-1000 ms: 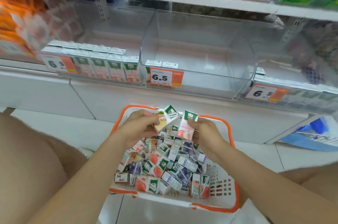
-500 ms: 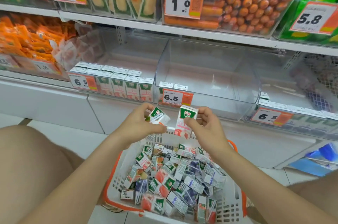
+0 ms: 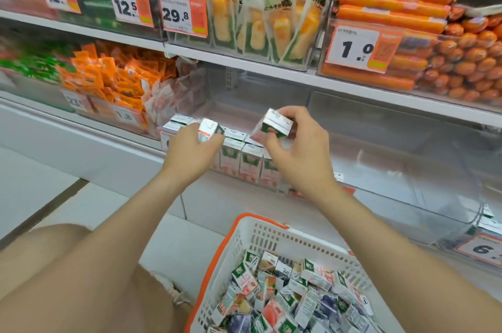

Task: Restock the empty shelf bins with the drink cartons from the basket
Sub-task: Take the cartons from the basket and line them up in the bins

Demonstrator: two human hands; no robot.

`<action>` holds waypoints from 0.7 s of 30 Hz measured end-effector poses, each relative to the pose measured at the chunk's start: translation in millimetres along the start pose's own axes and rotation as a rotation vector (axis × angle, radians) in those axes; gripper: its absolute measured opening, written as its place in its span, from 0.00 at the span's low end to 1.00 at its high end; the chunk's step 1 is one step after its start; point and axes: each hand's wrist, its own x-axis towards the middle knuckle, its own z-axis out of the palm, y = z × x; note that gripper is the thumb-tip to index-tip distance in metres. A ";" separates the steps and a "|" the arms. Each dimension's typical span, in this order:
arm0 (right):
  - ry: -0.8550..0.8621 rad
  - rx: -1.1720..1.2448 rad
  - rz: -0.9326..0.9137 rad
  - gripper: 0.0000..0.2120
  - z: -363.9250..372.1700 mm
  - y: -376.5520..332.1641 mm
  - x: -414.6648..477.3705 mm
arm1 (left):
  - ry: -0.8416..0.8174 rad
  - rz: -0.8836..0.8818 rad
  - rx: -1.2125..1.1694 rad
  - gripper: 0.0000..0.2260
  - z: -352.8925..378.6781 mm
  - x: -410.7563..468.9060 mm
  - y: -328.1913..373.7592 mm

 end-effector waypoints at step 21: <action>-0.814 -1.043 -0.112 0.12 11.7 60.1 77.8 | -0.281 -0.117 -0.288 0.16 29.4 -4.2 10.6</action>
